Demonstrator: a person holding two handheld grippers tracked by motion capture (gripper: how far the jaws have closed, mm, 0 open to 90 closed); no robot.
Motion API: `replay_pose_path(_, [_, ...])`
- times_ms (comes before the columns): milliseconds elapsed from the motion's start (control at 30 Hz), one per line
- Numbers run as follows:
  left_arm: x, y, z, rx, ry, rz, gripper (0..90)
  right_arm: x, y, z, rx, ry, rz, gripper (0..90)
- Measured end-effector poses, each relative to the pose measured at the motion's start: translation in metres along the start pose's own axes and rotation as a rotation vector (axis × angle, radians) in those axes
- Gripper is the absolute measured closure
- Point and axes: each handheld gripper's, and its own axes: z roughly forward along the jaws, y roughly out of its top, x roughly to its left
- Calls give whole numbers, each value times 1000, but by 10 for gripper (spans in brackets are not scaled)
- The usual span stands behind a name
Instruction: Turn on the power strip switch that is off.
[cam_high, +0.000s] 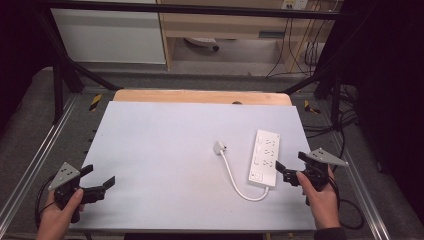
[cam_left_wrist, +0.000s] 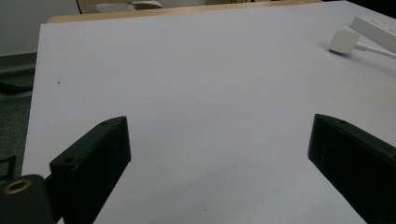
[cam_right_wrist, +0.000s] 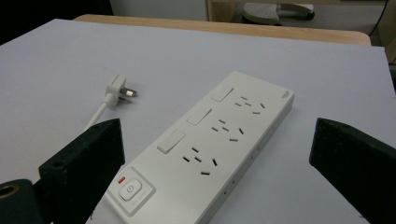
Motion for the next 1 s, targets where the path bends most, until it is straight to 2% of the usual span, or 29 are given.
replay_pose_path(333, [0, 0, 0, 5, 2, 2, 59, -2, 12, 3, -5, 11, -3, 23])
replay_pose_path(567, [0, -1, 1, 8, 0, 1, 59, 3, 14, 10, 0, 16, -3, 23])
replay_pose_path(800, [0, -1, 1, 9, -1, 2, 59, 8, 21, 17, -10, 22, -30, 31])
replay_pose_path(1000, [0, -1, 1, 8, -2, 3, 60, 11, 26, 22, -16, 27, -36, 34])
